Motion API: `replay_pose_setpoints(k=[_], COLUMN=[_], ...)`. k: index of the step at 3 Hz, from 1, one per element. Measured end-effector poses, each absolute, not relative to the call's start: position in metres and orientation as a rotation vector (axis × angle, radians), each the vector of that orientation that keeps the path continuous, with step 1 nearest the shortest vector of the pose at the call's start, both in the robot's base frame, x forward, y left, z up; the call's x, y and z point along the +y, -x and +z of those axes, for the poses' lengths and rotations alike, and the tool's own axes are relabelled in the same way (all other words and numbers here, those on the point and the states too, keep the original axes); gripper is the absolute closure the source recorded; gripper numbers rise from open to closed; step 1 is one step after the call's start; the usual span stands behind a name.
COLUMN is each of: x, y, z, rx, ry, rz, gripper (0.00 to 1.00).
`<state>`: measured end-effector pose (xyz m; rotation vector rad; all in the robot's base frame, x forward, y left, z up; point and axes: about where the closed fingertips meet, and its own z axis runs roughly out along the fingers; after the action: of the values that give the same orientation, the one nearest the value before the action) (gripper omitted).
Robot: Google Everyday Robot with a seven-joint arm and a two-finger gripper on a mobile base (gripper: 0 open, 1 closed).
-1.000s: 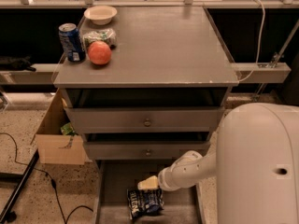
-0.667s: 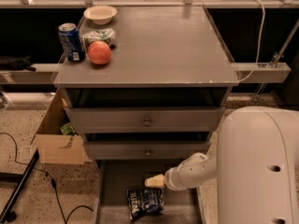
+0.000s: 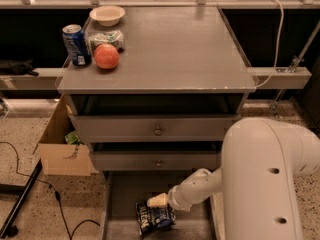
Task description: Pick blue chip bag from bottom drawer and place on counter
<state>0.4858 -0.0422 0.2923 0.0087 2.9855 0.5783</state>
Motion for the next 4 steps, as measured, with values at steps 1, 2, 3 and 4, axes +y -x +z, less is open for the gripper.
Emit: replay_pose_setpoints(k=[1, 2, 3, 4], x=[-0.025, -0.019, -0.018, -0.01], y=[-0.456, -0.441, -0.439, -0.442], z=[0.234, 0.21, 0.208, 0.196], rx=[3.096, 3.136, 3.142, 3.192], ry=[-0.048, -0.037, -0.034, 0.01], rz=[0.618, 0.623, 0.622, 0.578], gripper=[0.0, 0.0, 0.0, 0.0])
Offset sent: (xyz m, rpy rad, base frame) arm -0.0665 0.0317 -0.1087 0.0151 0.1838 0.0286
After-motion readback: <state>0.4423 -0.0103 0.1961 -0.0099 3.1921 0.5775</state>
